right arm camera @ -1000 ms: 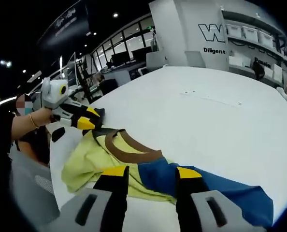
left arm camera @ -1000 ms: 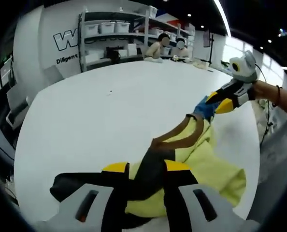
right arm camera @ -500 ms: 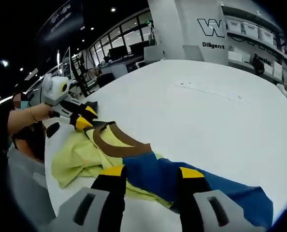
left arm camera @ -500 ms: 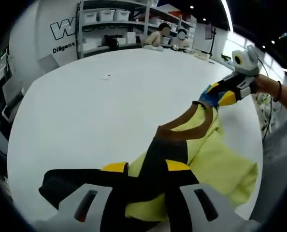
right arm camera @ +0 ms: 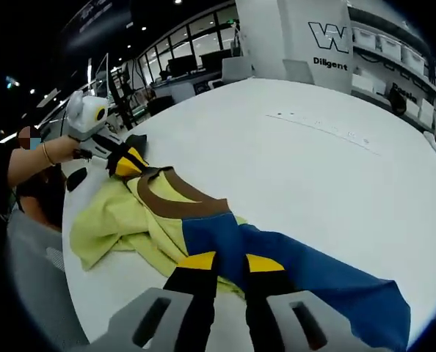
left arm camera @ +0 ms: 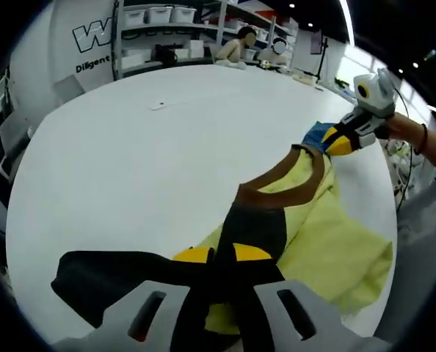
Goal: Fold the garment on the visible template until the final outline fits inside the template.
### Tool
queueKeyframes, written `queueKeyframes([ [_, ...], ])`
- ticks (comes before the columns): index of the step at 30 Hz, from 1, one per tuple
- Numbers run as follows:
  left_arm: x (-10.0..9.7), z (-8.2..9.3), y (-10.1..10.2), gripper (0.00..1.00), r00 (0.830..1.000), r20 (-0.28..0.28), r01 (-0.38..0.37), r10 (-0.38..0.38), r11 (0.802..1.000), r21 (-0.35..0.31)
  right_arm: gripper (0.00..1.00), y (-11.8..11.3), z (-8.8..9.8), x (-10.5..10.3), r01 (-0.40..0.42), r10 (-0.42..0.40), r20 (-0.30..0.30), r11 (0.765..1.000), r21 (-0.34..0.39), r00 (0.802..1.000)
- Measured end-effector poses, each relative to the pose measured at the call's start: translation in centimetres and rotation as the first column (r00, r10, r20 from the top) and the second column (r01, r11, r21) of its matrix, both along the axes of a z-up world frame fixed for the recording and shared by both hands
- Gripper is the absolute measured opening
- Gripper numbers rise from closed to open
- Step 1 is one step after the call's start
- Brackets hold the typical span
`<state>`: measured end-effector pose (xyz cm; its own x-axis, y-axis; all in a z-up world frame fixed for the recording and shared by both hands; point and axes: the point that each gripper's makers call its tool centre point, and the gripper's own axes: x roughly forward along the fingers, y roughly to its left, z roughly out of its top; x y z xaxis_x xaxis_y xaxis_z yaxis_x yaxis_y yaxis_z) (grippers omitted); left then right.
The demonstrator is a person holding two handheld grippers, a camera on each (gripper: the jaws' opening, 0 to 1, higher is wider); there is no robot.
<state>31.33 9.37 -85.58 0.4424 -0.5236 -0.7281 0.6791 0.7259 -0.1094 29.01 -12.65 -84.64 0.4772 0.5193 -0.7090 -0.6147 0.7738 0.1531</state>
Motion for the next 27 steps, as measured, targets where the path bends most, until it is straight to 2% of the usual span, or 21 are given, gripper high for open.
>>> queueKeyframes([
  [4, -0.1, 0.0, 0.1, 0.02, 1.0, -0.003, 0.005, -0.005, 1.0, 0.001, 0.0, 0.1, 0.1, 0.1, -0.005, 0.005, 0.003, 1.0, 0.001, 1.0],
  [11, -0.1, 0.3, 0.1, 0.0, 1.0, 0.017, 0.015, -0.015, 1.0, 0.014, 0.0, 0.2, 0.1, 0.1, -0.02, 0.02, 0.014, 1.0, -0.01, 1.0],
  [14, 0.1, 1.2, 0.1, 0.0, 0.998, 0.063, 0.016, -0.018, 1.0, 0.027, 0.0, 0.2, 0.8, 0.3, -0.011, 0.011, 0.033, 1.0, 0.006, 0.999],
  [19, 0.3, 2.5, 0.2, 0.0, 0.994, 0.104, 0.017, -0.019, 1.0, 0.02, 0.0, 0.1, 2.1, 1.1, 0.023, -0.025, 0.07, 0.999, 0.039, 0.997],
  [27, 2.3, 5.3, 0.3, 0.0, 0.981, 0.191, -0.011, 0.012, 1.0, -0.008, 0.0, 0.4, 3.5, 2.4, 0.044, -0.05, 0.129, 0.998, 0.049, 0.99],
])
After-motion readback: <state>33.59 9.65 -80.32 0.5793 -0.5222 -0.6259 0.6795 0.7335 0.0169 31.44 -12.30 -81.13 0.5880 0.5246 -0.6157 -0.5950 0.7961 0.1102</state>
